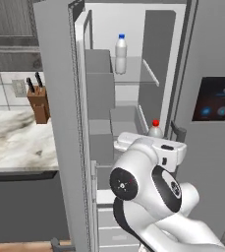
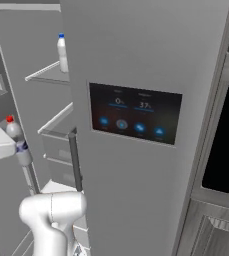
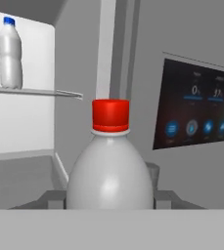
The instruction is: Take the bottled waters from the counter and place them in the freezer to freeze. Close the freezer door after placing the bottles.
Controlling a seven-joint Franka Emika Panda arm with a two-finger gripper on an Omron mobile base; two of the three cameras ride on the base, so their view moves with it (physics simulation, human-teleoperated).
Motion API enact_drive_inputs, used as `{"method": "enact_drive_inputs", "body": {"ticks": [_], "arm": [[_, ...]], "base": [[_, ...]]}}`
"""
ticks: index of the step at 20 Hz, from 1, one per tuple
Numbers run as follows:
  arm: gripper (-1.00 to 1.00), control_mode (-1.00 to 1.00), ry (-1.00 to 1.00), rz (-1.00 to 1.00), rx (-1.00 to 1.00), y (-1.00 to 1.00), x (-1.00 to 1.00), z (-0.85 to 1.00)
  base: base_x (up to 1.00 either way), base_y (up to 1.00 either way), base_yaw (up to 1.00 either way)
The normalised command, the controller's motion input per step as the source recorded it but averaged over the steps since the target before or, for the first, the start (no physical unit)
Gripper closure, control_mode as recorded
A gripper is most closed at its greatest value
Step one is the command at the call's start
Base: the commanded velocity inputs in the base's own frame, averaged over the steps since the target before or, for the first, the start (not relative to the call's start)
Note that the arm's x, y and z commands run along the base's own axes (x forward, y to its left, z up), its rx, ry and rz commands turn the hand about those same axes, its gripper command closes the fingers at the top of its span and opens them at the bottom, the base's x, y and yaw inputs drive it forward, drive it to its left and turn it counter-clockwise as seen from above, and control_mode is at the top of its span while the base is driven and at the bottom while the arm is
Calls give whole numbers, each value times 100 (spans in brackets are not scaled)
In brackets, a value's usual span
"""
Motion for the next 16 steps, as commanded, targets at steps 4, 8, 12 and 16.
{"method": "enact_drive_inputs", "body": {"ticks": [4,8,12,16], "arm": [[100,100,0,0,0,0,0,0],[100,100,0,0,0,0,0,0],[100,-100,0,1,0,-4,6,4],[100,-100,-3,14,-1,-21,3,12]], "base": [[-10,-20,8],[18,0,7],[32,-6,3],[0,0,0]]}}
